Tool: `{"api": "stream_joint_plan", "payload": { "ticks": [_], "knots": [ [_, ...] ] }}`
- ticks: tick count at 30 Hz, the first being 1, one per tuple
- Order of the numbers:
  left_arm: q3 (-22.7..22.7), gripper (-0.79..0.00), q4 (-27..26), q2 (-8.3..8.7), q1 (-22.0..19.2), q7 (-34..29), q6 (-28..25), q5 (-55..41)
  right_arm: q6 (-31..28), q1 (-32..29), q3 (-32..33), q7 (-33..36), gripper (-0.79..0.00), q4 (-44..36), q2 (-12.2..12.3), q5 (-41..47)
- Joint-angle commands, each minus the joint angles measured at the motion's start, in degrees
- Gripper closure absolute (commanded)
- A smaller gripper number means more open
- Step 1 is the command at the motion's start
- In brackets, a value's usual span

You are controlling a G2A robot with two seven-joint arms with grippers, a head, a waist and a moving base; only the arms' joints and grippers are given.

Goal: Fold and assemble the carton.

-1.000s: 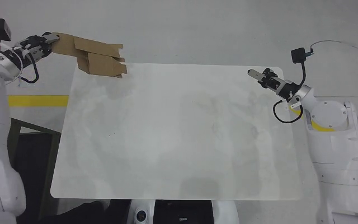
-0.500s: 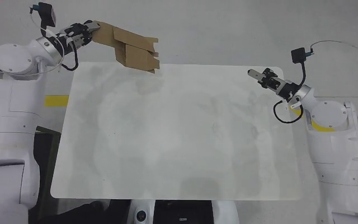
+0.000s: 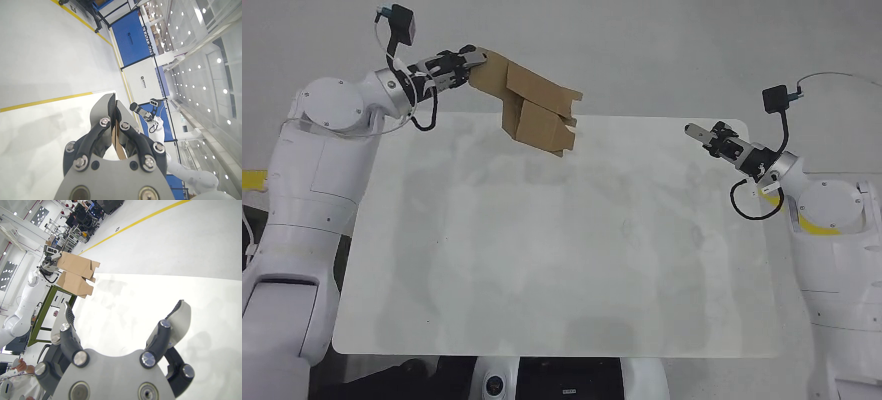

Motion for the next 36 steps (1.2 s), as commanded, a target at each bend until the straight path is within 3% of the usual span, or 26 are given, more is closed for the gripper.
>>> {"api": "stream_joint_plan", "payload": {
  "ticks": [1,12,24,36],
  "knots": [
    [0.41,0.0,-1.15,-0.17,0.97,-0.42,-0.82,-0.38,0.0,0.0,0.0,0.0,-0.785,0.0,0.0,0.0],
    [-0.01,0.0,-7.73,0.12,5.28,-5.47,-3.77,-1.18,0.22,-0.7,-0.31,-0.22,-0.785,-0.05,-0.06,1.36],
    [0.54,0.0,-10.03,-0.09,6.77,-8.56,-5.48,-1.38,-7.67,5.87,-9.16,14.09,-0.785,11.26,-1.05,17.37],
    [0.66,0.0,-9.16,-0.49,6.39,-12.05,-5.06,-4.38,-12.87,13.39,-20.44,22.4,-0.785,21.86,-3.91,31.85]
  ]
}}
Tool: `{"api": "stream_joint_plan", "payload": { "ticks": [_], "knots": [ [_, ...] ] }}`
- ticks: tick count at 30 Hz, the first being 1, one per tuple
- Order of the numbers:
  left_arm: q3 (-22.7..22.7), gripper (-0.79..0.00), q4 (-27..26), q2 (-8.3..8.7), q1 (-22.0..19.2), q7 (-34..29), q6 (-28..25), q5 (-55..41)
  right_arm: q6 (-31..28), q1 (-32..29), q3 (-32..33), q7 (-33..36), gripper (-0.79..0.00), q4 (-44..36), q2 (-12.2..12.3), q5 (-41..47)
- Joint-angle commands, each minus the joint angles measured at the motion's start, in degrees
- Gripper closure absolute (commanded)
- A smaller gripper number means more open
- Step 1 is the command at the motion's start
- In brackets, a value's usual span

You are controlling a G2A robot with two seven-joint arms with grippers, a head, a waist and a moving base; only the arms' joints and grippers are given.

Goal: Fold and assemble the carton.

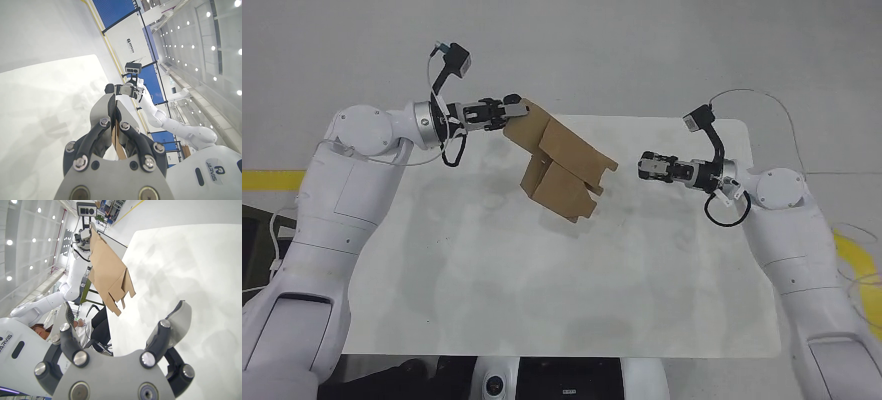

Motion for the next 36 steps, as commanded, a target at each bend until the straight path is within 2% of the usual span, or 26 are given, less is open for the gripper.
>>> {"api": "stream_joint_plan", "payload": {
  "ticks": [1,12,13,14,15,17,18,24,25,27,28,35,36],
  "knots": [
    [-0.06,0.0,0.18,-0.08,0.01,-0.78,0.4,-1.15,0.32,0.92,-2.01,0.2,-0.785,0.6,-0.45,1.77],
    [-0.53,0.0,0.14,-0.5,-0.18,-3.76,1.93,-6.47,0.18,4.19,-9.73,0.07,-0.785,3.18,-1.83,8.06],
    [-0.58,0.0,0.18,-0.52,-0.2,-3.89,1.98,-6.61,0.16,4.31,-10.22,0.05,-0.763,3.32,-1.89,8.71],
    [-0.61,0.0,0.18,-0.54,-0.17,-4.01,1.96,-6.78,0.11,4.48,-10.7,0.0,-0.671,3.41,-1.92,9.11],
    [-0.63,0.0,0.18,-0.57,-0.1,-4.19,2.01,-7.01,0.09,4.54,-11.16,-0.02,-0.613,3.36,-1.97,9.82],
    [-0.7,0.0,0.26,-0.6,0.03,-4.32,1.93,-7.16,0.08,4.75,-12.04,-0.03,-0.422,3.27,-2.0,10.67],
    [-0.72,0.0,0.29,-0.61,0.06,-4.21,1.86,-7.01,0.13,4.82,-12.52,0.02,-0.382,3.07,-2.03,11.16],
    [-0.93,0.0,0.07,-0.74,0.37,-3.73,1.84,-7.23,0.2,5.26,-14.51,0.09,-0.271,2.19,-1.88,13.61],
    [-0.97,0.0,0.01,-0.74,0.44,-3.74,1.85,-7.2,0.21,5.27,-14.72,0.11,-0.215,2.09,-1.82,14.07],
    [-1.04,0.0,-0.06,-0.75,0.63,-3.79,1.76,-7.16,0.22,5.27,-15.04,0.12,-0.037,1.93,-1.7,15.1],
    [-1.1,0.0,-0.01,-0.75,0.71,-3.71,1.73,-7.08,0.26,5.28,-15.18,0.16,0.0,1.95,-1.62,15.44],
    [-1.62,0.0,0.64,-0.75,0.96,-3.16,1.65,-6.59,0.55,5.29,-16.03,0.45,0.0,1.76,-1.03,17.36],
    [-1.7,-0.228,0.76,-0.75,0.98,-3.19,1.51,-6.54,0.6,5.27,-16.12,0.5,0.0,1.63,-0.96,17.71]
  ]
}}
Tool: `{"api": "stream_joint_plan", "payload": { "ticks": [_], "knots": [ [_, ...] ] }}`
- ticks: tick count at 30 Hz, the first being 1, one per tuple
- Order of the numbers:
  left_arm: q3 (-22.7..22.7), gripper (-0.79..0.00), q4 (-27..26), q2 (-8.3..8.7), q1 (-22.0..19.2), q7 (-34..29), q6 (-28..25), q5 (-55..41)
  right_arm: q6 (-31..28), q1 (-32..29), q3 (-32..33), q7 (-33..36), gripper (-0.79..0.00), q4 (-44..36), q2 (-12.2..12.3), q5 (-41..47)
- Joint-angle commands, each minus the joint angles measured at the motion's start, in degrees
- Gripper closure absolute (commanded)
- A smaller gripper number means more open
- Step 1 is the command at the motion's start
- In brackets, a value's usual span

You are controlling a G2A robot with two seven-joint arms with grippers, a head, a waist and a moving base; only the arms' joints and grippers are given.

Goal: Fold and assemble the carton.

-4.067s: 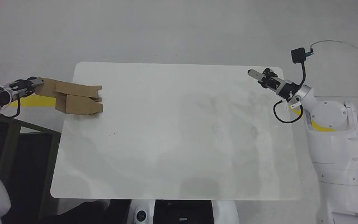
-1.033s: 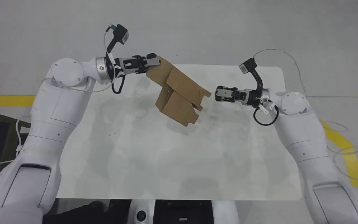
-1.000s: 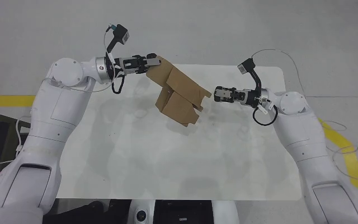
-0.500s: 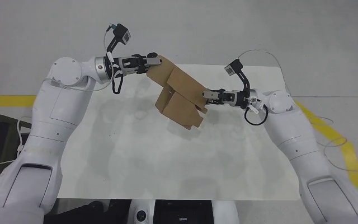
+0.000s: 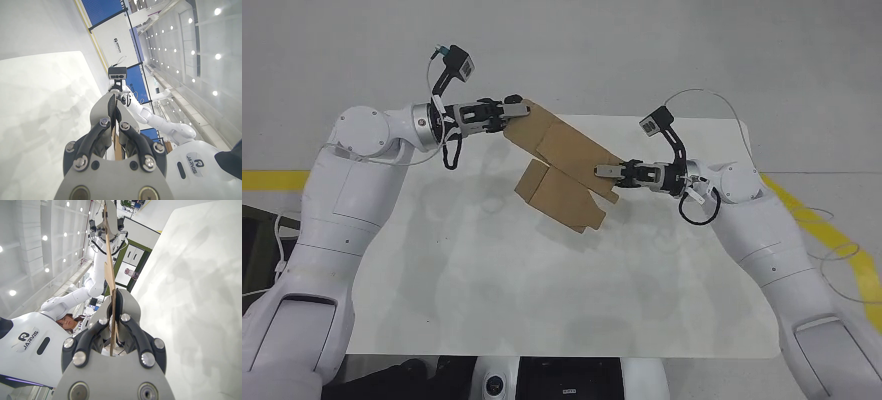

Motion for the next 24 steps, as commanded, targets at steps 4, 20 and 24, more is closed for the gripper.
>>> {"api": "stream_joint_plan", "payload": {
  "ticks": [4,20,24],
  "knots": [
    [-0.7,-0.785,1.39,0.01,-0.33,0.53,0.0,-0.12,0.08,-0.12,-0.31,0.08,0.0,-0.34,0.29,2.01],
    [-5.63,-0.785,-5.43,1.62,5.95,7.69,0.52,5.42,-1.46,3.87,-1.03,-2.2,0.0,10.47,-1.69,6.24],
    [-5.91,-0.785,-8.88,1.91,8.9,8.06,1.47,6.2,-1.52,5.41,-1.57,-4.19,0.0,13.06,-2.67,5.66]
  ]
}}
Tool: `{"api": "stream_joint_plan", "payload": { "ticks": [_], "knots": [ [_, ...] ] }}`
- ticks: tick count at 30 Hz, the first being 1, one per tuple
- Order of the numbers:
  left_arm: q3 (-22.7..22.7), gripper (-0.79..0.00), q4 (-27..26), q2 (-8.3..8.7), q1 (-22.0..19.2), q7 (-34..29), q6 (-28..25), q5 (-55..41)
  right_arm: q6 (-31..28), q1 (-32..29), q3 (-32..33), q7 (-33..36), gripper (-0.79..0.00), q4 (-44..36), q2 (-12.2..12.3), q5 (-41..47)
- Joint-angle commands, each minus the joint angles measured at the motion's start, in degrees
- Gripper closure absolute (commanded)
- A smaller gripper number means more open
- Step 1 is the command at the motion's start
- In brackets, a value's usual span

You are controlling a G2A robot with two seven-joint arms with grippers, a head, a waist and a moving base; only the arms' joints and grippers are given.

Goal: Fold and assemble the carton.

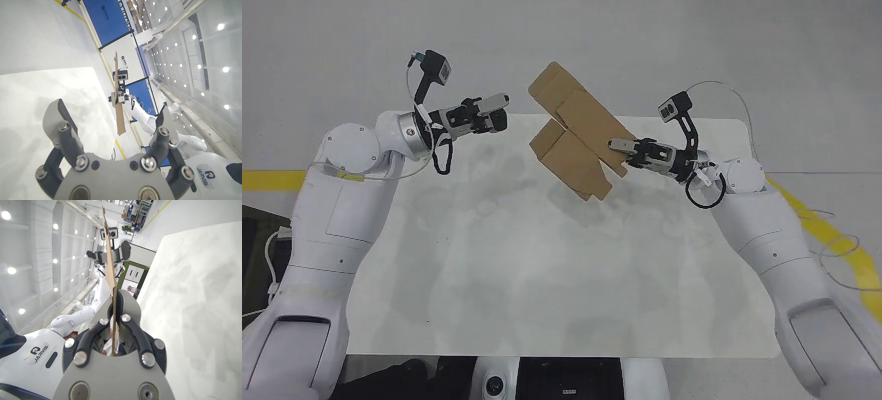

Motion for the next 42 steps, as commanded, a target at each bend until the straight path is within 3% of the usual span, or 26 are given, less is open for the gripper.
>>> {"api": "stream_joint_plan", "payload": {
  "ticks": [1,11,16,28,30,33,42],
  "knots": [
    [0.14,-0.785,-1.75,0.04,1.6,0.31,0.7,0.0,0.23,0.81,-0.37,-1.09,0.0,1.1,-0.5,-0.66],
    [2.14,-0.785,-8.19,-0.32,5.85,3.4,0.91,2.11,0.64,2.69,-1.65,-4.22,0.0,4.15,-2.73,-1.91],
    [3.32,-0.785,-10.19,-0.54,7.68,9.46,0.19,8.93,0.65,2.98,-1.78,-3.68,0.0,4.85,-3.56,-1.56],
    [5.14,-0.779,-12.5,-1.22,8.69,13.34,2.54,12.89,0.46,3.33,-1.44,-2.02,0.0,6.42,-5.02,-1.45],
    [5.16,-0.277,-12.43,-1.33,8.71,14.15,3.36,12.95,0.49,3.37,-1.38,-1.85,0.0,6.53,-5.22,-1.62],
    [5.24,-0.003,-12.21,-1.48,8.6,13.71,4.28,12.21,0.54,3.45,-1.26,-1.63,0.0,6.82,-5.5,-1.89],
    [5.14,0.0,-11.2,-1.85,8.24,11.75,6.28,9.22,0.53,3.67,-0.76,-1.28,0.0,7.95,-6.26,-2.61]
  ]
}}
